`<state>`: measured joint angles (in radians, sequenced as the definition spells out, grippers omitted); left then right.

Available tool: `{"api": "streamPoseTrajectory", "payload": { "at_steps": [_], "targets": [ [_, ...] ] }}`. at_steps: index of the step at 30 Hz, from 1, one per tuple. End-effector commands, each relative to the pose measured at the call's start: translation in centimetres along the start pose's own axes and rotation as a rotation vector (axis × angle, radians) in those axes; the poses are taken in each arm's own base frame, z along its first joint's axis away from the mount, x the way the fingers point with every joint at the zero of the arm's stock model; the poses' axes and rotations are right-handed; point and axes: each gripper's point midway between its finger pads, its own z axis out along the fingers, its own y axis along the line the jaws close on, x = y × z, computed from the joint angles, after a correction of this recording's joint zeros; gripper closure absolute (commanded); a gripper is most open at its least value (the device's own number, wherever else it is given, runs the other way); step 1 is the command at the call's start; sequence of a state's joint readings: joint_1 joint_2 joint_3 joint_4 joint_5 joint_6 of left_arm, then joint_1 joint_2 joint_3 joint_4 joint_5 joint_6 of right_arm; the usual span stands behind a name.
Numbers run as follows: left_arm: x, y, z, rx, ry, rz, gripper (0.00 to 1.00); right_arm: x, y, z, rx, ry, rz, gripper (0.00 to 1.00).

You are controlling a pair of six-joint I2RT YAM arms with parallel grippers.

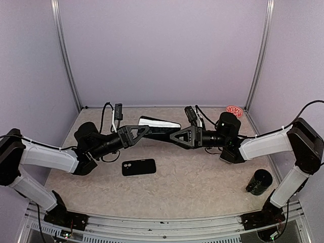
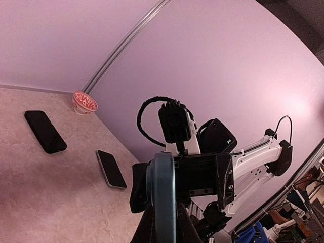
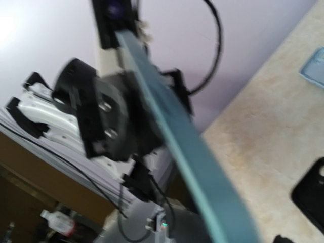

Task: Put the phone into the phone case
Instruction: Pass from the left arm to the right

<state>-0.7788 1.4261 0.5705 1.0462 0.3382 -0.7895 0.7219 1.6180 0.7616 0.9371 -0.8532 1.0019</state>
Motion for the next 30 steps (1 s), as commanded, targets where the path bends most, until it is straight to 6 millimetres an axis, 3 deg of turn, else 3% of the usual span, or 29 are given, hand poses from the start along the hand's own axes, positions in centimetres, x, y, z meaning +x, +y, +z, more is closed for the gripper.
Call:
{"api": "streamPoseTrajectory", "payload": {
  "at_steps": [1, 11, 21, 30],
  "targets": [
    [-1.4, -1.6, 0.1, 0.056, -0.073, 0.012, 1.0, -1.1, 2.7, 0.7, -0.103, -0.025, -0.003, 0.09],
    [-0.5, -0.8, 0.4, 0.037, -0.058, -0.01, 1.0, -1.2, 2.8, 1.1, -0.143, -0.023, 0.032, 0.2],
    [0.3, 0.5, 0.9, -0.001, -0.029, -0.046, 1.0, -0.4, 1.5, 1.7, -0.11, 0.006, 0.015, 0.37],
    [0.8, 1.5, 1.0, -0.047, -0.003, -0.072, 1.0, -0.1, 0.8, 1.8, -0.08, 0.023, -0.022, 0.76]
  ]
}}
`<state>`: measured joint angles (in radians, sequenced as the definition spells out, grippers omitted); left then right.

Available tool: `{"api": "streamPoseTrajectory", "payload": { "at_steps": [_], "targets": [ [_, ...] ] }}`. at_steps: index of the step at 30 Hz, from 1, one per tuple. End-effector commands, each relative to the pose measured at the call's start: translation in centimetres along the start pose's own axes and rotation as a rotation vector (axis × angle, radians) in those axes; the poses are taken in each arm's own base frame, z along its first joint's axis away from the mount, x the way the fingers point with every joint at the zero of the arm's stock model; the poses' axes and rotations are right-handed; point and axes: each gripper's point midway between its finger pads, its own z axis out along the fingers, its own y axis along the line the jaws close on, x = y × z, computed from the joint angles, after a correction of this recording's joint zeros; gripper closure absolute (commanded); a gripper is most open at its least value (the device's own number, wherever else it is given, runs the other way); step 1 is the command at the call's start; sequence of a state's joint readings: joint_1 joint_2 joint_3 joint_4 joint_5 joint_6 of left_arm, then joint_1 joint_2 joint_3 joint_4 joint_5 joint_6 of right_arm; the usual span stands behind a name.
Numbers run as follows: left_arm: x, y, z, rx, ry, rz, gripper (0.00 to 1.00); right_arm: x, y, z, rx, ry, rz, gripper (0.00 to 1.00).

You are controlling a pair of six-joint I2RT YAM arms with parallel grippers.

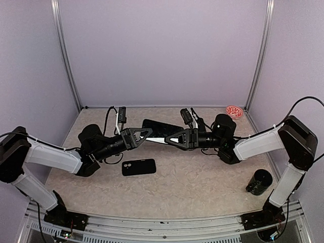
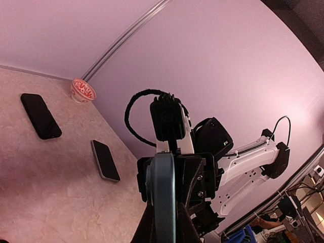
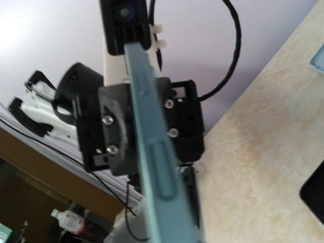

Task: Put the phone into the phone case
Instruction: Pass from the left arm to the right

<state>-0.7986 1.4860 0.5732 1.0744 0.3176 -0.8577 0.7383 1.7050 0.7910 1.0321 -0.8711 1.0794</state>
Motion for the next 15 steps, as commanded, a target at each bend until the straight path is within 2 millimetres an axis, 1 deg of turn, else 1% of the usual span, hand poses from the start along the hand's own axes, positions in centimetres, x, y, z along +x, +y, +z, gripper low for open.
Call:
{"api": "streamPoseTrajectory", "payload": {
  "at_steps": [1, 4, 6, 8, 11, 15],
  "targets": [
    [-0.6, 0.5, 0.4, -0.03, -0.018, 0.004, 1.0, -0.4, 1.4, 0.7, -0.037, 0.013, -0.077, 0.81],
    [-0.6, 0.8, 0.4, -0.039, -0.015, -0.007, 0.97, -0.3, 1.3, 0.6, -0.031, 0.017, -0.088, 0.93],
    [-0.5, 1.1, 0.3, -0.049, -0.012, -0.019, 0.92, -0.3, 1.4, 0.6, -0.031, 0.018, -0.099, 0.99],
    [-0.5, 1.4, 0.1, -0.056, -0.012, -0.028, 0.87, -0.4, 1.4, 0.5, -0.029, 0.016, -0.107, 1.0],
    [-0.6, 2.1, -0.3, -0.076, -0.017, -0.045, 0.71, -0.3, 1.4, 0.4, -0.022, 0.016, -0.116, 1.0],
    [-1.0, 3.3, -1.5, -0.128, -0.035, -0.054, 0.44, -0.4, 1.0, -0.1, -0.008, 0.015, -0.108, 1.0]
  ]
}}
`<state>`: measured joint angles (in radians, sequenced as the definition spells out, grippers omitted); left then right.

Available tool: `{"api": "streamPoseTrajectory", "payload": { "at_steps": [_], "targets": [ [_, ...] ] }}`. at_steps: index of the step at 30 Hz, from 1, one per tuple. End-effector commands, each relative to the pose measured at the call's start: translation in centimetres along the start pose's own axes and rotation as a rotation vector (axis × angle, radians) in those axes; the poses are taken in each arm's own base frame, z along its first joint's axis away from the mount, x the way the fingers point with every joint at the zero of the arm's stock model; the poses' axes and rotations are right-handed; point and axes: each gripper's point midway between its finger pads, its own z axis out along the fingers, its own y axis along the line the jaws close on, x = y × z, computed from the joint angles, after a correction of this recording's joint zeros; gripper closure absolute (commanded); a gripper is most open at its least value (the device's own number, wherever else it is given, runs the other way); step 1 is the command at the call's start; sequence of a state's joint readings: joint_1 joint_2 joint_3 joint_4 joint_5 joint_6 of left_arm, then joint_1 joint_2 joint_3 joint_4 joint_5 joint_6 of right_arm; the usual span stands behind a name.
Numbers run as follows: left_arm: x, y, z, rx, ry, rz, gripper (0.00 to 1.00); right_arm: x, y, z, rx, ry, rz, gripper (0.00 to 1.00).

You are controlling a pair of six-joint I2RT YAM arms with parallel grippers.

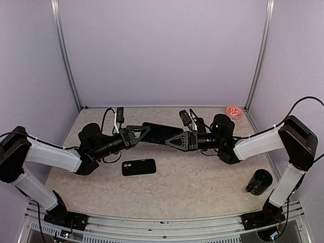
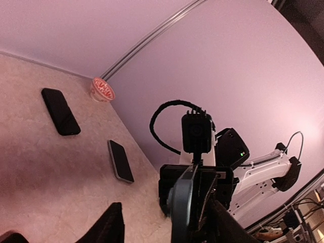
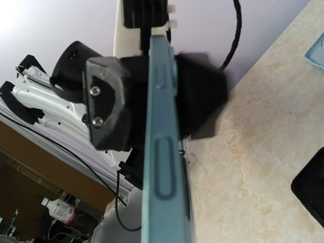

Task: Put the phone into the phone case
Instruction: Pass from the left arm to the right

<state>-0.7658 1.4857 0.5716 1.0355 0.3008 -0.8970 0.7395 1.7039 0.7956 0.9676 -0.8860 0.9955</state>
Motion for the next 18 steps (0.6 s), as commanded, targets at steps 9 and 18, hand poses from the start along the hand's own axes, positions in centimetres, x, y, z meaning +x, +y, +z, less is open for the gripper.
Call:
{"api": "streamPoseTrajectory", "payload": {
  "at_steps": [9, 18],
  "targets": [
    [-0.7, 6.7, -5.2, -0.407, -0.043, 0.007, 0.04, -0.7, -3.0, -1.0, 0.202, 0.072, -0.006, 1.0],
    [-0.3, 10.8, -10.1, -0.711, -0.071, -0.04, 0.01, 0.5, -5.7, -0.6, 0.291, 0.154, 0.055, 1.0]
  ]
}}
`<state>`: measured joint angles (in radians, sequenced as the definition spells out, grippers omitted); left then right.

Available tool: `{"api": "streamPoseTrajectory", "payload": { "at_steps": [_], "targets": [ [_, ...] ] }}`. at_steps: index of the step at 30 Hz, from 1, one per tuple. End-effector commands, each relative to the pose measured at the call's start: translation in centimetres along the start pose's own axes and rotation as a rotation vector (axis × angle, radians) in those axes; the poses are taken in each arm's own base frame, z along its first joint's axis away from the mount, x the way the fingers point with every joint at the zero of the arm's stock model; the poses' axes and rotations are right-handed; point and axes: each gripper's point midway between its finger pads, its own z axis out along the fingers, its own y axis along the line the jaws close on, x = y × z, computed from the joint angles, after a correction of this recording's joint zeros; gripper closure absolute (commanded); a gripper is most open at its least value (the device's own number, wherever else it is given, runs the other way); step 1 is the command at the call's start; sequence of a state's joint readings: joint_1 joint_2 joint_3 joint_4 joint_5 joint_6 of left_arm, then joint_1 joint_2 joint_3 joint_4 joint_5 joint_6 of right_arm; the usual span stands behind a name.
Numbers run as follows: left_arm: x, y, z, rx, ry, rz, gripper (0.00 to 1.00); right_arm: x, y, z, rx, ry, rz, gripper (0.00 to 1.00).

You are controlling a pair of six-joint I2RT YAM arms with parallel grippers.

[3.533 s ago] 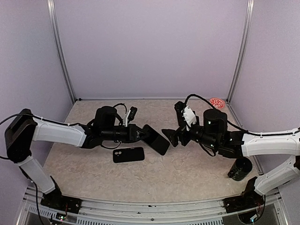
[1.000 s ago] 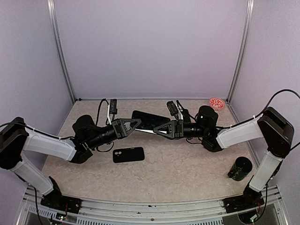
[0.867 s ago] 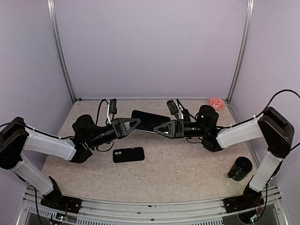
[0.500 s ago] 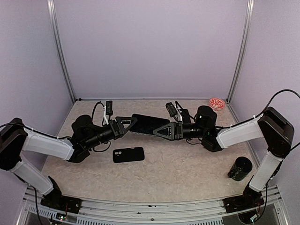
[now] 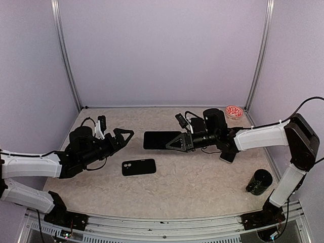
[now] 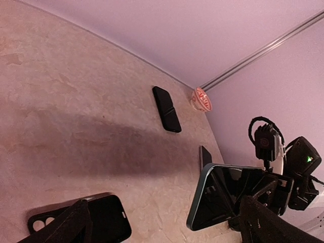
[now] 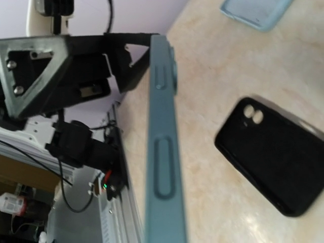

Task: Put the phone into the phone case
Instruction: Pass from the left arm to the right, then install the phone on the phone case.

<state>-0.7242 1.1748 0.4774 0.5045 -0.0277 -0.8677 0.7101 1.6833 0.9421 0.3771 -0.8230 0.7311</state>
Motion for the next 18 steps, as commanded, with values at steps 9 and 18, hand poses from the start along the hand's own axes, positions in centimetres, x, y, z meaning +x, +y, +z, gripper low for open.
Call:
{"api": "streamPoseTrajectory", "payload": {
  "at_steps": [9, 18],
  "targets": [
    [3.0, 9.1, -0.9, -0.381, 0.064, -0.057, 0.01, 0.3, -3.0, 1.2, 0.089, 0.071, 0.086, 1.0],
    [5.1, 11.6, 0.6, -0.437, 0.148, -0.123, 0.01, 0.3, -4.1, 0.7, 0.184, 0.071, 0.09, 1.0]
  ]
}}
